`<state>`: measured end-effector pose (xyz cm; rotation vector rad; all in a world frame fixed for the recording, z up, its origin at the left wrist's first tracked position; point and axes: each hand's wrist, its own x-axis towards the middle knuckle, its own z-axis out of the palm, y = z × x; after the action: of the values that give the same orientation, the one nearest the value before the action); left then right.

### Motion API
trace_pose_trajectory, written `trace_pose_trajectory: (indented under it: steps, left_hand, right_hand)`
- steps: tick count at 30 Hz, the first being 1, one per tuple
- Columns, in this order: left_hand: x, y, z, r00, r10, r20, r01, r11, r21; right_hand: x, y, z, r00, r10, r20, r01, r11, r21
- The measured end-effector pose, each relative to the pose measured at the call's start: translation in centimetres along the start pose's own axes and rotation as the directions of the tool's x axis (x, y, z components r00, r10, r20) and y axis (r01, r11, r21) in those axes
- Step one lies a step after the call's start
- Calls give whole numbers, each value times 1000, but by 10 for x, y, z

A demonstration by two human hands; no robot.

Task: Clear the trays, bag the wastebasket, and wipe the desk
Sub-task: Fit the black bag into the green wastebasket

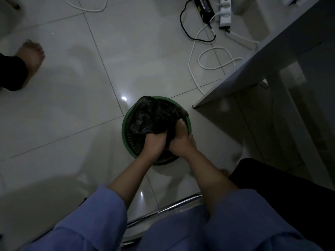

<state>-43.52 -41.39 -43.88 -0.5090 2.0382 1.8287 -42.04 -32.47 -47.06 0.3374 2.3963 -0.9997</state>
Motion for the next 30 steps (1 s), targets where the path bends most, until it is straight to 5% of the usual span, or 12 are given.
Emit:
trace_pose_trajectory:
  steps: [3, 5, 7, 8, 10, 12, 13, 15, 30]
  left_hand:
    - [4, -6, -7, 998, 70, 5, -70, 994, 87]
    - [6, -9, -14, 992, 123, 38, -128, 943, 307]
    - [11, -19, -24, 976, 190, 108, -218, 793, 570]
    - [13, -24, -29, 957, 222, 185, -285, 617, 734]
    - [14, -30, -37, 971, -14, 239, -202, 490, 848]
    - [16, -30, -43, 918, -278, 284, -16, 689, 725]
    - [18, -33, -45, 886, -330, 324, 88, 808, 582]
    - [17, -40, -46, 845, -345, 409, 166, 895, 413]
    - [8, -45, -19, 803, -390, 450, 186, 882, 432]
  right_hand:
    - [-3, -13, -7, 991, 15, -133, -3, 996, 89]
    - [0, -13, -8, 993, 86, -76, -81, 995, 62]
    - [2, -4, -5, 984, 171, 40, -174, 982, 73]
    - [3, 1, -2, 974, 213, 82, -220, 972, 83]
    - [3, 4, 1, 952, 278, 128, -296, 944, 145]
    - [0, 0, -1, 964, 251, 89, -266, 935, 234]
    - [-2, -4, -3, 975, 214, 50, -220, 933, 284]
    - [-5, -9, -8, 989, 150, -4, -139, 925, 353]
    - [-7, -19, -15, 992, 74, 101, -106, 926, 363]
